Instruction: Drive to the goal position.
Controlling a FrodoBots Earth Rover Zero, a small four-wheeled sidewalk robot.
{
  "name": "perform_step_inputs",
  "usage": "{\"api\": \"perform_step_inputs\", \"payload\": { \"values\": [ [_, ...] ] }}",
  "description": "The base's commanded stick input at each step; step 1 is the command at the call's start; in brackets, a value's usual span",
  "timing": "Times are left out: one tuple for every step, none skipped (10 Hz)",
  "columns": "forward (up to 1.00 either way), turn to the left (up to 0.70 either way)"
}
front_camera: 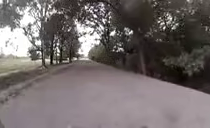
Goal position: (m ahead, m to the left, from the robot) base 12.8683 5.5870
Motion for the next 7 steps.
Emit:
{"api": "perform_step_inputs", "payload": {
  "values": [
    [0.7,0.0],
    [0.7,0.0],
    [0.7,0.29],
    [0.7,0.35],
    [0.7,0.35],
    [0.7,0.35],
    [0.7,0.35]
  ]
}}
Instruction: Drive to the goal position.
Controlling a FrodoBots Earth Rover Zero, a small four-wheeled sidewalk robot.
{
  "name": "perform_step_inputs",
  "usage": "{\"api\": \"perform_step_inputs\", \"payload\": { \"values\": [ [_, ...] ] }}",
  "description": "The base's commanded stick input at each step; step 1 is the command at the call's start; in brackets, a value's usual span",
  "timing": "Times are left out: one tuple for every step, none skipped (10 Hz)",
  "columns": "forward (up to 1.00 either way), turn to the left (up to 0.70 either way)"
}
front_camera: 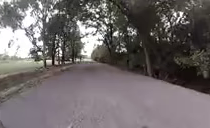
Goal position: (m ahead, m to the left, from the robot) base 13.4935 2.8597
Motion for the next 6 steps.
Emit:
{"api": "perform_step_inputs", "payload": {
  "values": [
    [0.7,0.35],
    [0.7,0.35],
    [0.7,0.35],
    [0.7,0.35],
    [0.7,0.1],
    [0.7,0.0]
  ]
}}
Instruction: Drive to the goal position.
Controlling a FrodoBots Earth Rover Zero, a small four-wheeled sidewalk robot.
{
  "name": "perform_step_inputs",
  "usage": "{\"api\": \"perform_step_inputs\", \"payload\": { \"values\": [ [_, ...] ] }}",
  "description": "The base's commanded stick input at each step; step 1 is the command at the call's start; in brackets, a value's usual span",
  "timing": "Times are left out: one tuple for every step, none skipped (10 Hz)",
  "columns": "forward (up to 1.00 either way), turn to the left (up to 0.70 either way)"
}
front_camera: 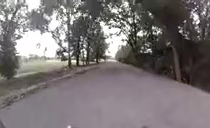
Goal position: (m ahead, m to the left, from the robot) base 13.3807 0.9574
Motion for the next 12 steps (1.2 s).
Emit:
{"api": "perform_step_inputs", "payload": {
  "values": [
    [0.7,0.0],
    [0.7,0.0],
    [0.7,0.0],
    [0.7,0.0],
    [0.7,0.0],
    [0.7,0.0],
    [0.7,-0.09],
    [0.7,-0.32],
    [0.7,-0.35],
    [0.7,-0.35],
    [0.7,-0.35],
    [0.7,-0.35]
  ]
}}
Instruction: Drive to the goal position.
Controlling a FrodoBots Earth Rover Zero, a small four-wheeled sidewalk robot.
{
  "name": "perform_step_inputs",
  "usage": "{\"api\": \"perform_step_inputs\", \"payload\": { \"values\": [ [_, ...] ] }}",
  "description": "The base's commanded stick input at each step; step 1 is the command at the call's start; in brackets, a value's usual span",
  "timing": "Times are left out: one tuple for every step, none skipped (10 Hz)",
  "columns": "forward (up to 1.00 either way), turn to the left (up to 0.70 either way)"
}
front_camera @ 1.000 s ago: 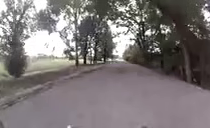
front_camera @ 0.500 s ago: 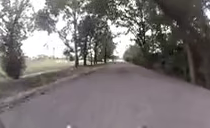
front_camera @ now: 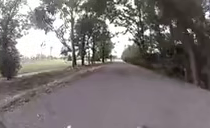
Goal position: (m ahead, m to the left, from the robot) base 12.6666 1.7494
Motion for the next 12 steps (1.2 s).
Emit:
{"api": "perform_step_inputs", "payload": {
  "values": [
    [0.7,-0.35],
    [0.7,-0.35],
    [0.7,-0.35],
    [0.7,-0.35],
    [0.7,-0.26],
    [0.7,0.0],
    [0.7,0.0],
    [0.7,0.0],
    [0.7,0.0],
    [0.7,0.0],
    [0.7,0.0],
    [0.7,0.0]
  ]
}}
